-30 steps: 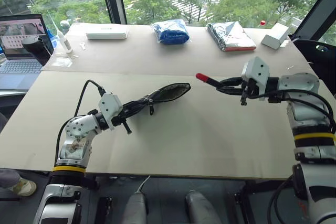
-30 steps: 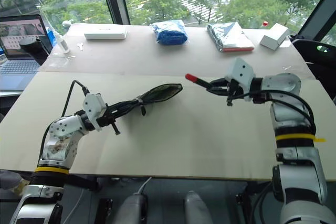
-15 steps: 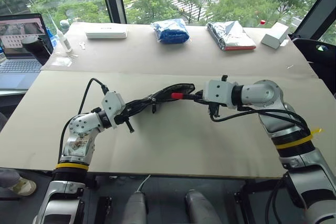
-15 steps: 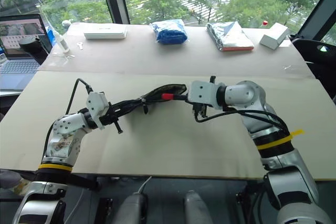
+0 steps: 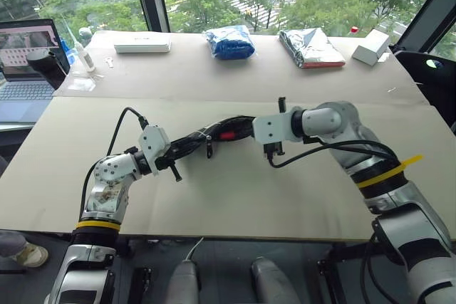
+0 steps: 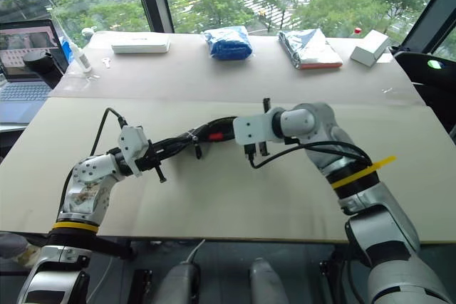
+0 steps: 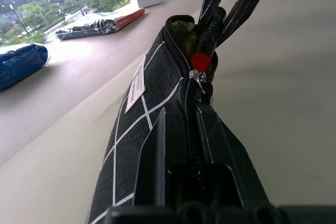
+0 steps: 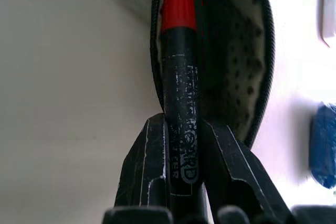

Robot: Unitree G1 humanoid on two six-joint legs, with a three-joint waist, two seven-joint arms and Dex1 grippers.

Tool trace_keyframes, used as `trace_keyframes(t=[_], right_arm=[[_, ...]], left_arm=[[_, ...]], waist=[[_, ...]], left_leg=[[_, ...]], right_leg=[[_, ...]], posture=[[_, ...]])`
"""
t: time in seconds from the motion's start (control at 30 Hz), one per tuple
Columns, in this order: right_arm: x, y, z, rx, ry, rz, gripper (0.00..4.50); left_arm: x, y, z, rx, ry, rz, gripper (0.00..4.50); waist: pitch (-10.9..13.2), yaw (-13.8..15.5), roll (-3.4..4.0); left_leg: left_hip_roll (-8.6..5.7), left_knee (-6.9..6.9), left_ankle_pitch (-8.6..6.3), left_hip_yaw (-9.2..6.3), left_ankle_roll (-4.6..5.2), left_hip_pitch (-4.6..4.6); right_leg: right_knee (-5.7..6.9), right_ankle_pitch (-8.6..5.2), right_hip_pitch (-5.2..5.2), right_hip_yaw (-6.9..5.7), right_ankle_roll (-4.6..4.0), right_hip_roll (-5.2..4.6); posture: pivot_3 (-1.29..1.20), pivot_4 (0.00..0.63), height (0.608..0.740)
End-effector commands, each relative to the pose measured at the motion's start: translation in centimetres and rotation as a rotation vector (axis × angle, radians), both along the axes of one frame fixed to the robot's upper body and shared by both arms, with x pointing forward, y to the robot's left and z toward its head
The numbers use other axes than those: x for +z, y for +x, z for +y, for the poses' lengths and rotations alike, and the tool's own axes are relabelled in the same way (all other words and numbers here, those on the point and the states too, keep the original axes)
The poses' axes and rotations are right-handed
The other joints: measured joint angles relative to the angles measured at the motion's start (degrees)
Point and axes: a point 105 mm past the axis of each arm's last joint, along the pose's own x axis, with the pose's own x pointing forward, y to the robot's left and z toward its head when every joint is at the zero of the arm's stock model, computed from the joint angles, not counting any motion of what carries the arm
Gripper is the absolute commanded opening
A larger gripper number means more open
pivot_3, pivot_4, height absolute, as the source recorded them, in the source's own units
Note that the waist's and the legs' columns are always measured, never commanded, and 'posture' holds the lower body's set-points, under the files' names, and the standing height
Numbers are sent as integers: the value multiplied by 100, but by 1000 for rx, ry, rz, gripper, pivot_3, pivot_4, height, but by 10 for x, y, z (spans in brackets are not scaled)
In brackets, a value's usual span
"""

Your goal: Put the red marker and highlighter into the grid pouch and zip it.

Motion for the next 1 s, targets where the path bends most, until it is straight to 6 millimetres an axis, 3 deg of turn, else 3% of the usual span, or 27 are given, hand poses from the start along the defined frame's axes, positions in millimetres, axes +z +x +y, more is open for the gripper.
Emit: trace_keyframes(t=[0.03,0.2,0.47,0.53,0.6,0.7,0.87,1.0], right_arm=[[16,-2,28,82,0,-79,471],[16,-7,55,138,34,-83,471],[8,1,58,136,65,-74,471],[7,-5,64,153,114,-29,1476],[11,-2,64,131,156,-34,2063],[22,9,53,82,190,-67,3075],[43,12,16,22,357,43,3075],[50,-13,-25,11,609,378,3075]], left_arm=[[12,1,-2,-18,5,-61,0],[11,1,-3,-23,3,-63,0],[10,0,0,-17,0,-66,0],[11,0,-1,-16,-2,-70,0],[13,0,-2,-15,-3,-74,0],[16,0,-5,-15,-5,-79,0],[19,-1,-8,-11,-9,-82,0],[21,-1,-10,-8,-14,-82,0]], waist=[[0,-4,0],[0,-1,0],[0,8,0],[0,-12,0],[0,-22,0],[0,-16,0],[0,25,0],[0,44,-1]], left_leg=[[0,0,0,0,0,0],[0,0,0,-1,0,0],[0,2,0,0,0,0],[1,1,0,-1,0,2],[2,-1,0,-1,0,1],[1,-1,0,-1,0,2],[0,2,0,-1,0,0],[0,1,0,-1,0,0]], right_leg=[[1,0,0,0,0,0],[5,0,-1,-1,0,0],[7,0,-1,-1,-1,0],[7,0,-1,-1,-1,1],[8,0,-2,-1,-1,1],[8,0,-2,-1,-1,0],[7,0,0,-2,-1,-1],[5,1,3,-1,-1,-1]], posture=[[0,150,740],[0,150,740],[0,150,740],[0,150,740],[0,150,740],[0,150,740],[0,150,740],[0,150,740]])
